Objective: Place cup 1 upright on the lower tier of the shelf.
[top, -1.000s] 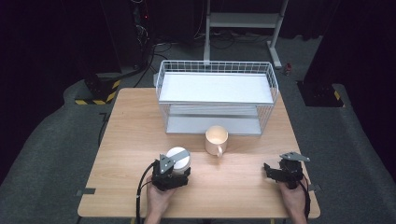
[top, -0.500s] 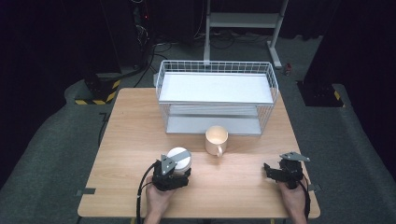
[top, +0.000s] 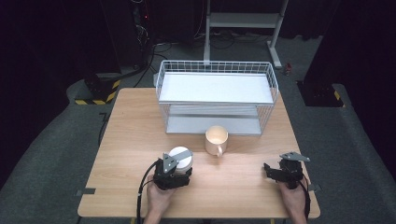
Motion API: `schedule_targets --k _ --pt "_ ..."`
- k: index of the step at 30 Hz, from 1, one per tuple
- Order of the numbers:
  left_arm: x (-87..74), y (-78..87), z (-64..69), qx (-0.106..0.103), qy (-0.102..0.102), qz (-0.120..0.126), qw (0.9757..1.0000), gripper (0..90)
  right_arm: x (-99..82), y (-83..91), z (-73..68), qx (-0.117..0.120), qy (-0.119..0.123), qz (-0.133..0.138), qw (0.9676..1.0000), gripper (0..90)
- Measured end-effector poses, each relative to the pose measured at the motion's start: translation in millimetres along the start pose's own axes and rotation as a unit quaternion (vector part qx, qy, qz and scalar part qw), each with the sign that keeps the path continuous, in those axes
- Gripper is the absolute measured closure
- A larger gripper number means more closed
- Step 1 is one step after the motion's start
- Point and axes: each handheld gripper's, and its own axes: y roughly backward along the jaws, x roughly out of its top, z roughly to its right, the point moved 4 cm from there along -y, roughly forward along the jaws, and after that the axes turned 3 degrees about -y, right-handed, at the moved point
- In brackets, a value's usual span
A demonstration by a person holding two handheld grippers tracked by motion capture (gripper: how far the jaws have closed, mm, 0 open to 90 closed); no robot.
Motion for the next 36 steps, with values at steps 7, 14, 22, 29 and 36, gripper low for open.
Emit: schedule_targets --k 7,14,22,29,36 --pt "3.5 -3.8 0.5 -0.005 -0.001 -0.003 1.0000 19.0 -0.1 0.1 0.2 0.000 0.001 -0.001 1.0000 15.8" --pt "10.8 -8.1 -4.3 -0.008 0.004 -0.004 0.9999 19.0 -0.1 0.0 0.3 -0.001 0.002 0.000 1.0000 15.8" --pt "18.6 -11.2 -8.2 -0.012 0.009 -0.002 0.9999 19.0 -0.1 0.0 0.3 -0.001 0.002 -0.001 1.0000 15.8" --pt "17.5 -15.0 -11.0 -0.010 0.012 -0.009 0.9998 19.0 -0.1 0.1 0.2 0.000 0.002 0.000 1.0000 15.8" --pt "19.9 -17.1 -15.2 -0.009 0.013 -0.010 0.9998 19.0 -0.1 0.0 0.2 0.000 0.002 0.000 1.0000 15.8"
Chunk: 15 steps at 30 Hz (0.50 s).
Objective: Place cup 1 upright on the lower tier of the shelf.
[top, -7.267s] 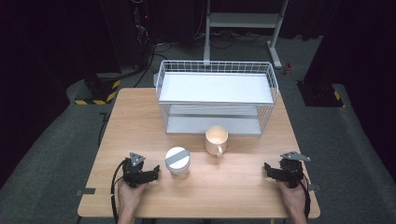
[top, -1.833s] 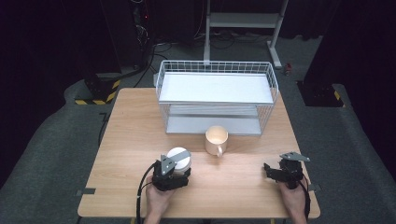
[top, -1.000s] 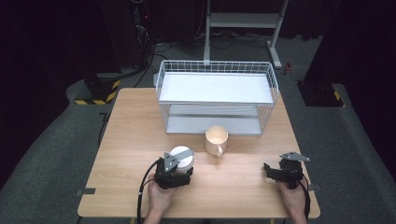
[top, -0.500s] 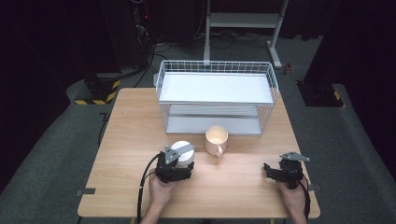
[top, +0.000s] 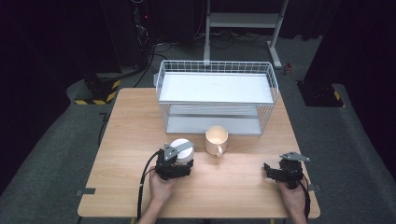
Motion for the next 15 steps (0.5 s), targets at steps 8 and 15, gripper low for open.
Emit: schedule_targets --k 8,15 --pt "11.7 -1.4 -0.7 -0.003 -0.007 0.008 0.9999 19.0 0.0 0.0 0.0 0.000 0.000 0.000 1.0000 15.8" --pt "20.4 -5.5 -2.5 -0.002 -0.012 0.010 0.9999 19.0 0.0 0.0 0.0 0.000 0.000 0.000 1.0000 15.8"
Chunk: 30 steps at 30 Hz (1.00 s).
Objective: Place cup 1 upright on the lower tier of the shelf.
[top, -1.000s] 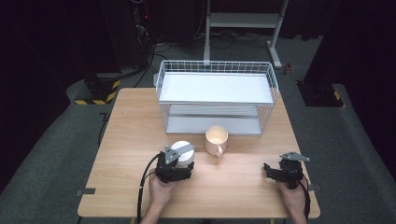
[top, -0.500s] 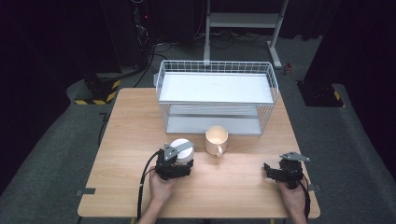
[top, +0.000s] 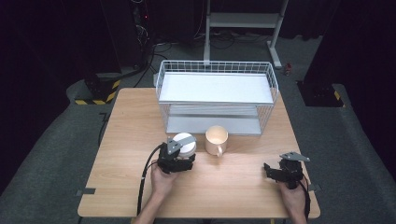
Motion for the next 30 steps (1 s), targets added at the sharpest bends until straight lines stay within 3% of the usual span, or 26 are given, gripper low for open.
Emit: schedule_targets --k 11,22,30 --pt "18.5 -8.8 -8.2 0.009 -0.008 -0.001 0.9999 19.0 0.0 0.0 0.0 0.000 0.000 0.000 1.0000 15.8" --pt "31.7 -18.7 -14.6 0.012 -0.001 0.003 0.9999 19.0 0.0 -0.1 0.1 0.000 0.000 0.000 1.0000 15.8" --pt "40.5 -27.6 -21.6 0.028 0.000 0.002 0.9996 19.0 0.0 0.0 0.0 0.000 0.000 0.000 1.0000 15.8"
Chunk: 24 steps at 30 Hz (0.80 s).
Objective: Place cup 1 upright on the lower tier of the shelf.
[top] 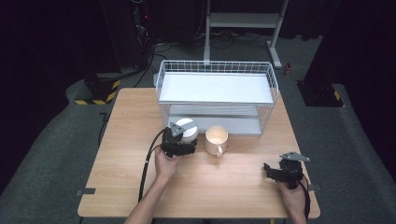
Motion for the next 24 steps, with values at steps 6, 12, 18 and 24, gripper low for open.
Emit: schedule_targets --k 6,12,18,24 --pt "3.3 -8.8 -4.5 0.006 -0.006 -0.005 1.0000 19.0 0.0 0.0 0.0 0.000 0.000 0.000 1.0000 15.8" --pt "9.0 -19.7 -10.0 0.009 0.005 0.006 0.9999 19.0 0.0 0.0 0.0 0.000 0.000 0.000 1.0000 15.8" --pt "10.7 -30.9 -11.0 0.016 0.004 0.000 0.9999 19.0 0.0 0.0 0.0 0.000 0.000 0.000 1.0000 15.8" --pt "14.0 -41.4 -12.0 0.018 0.007 0.004 0.9998 19.0 0.0 0.0 0.0 0.000 0.000 0.000 1.0000 15.8"
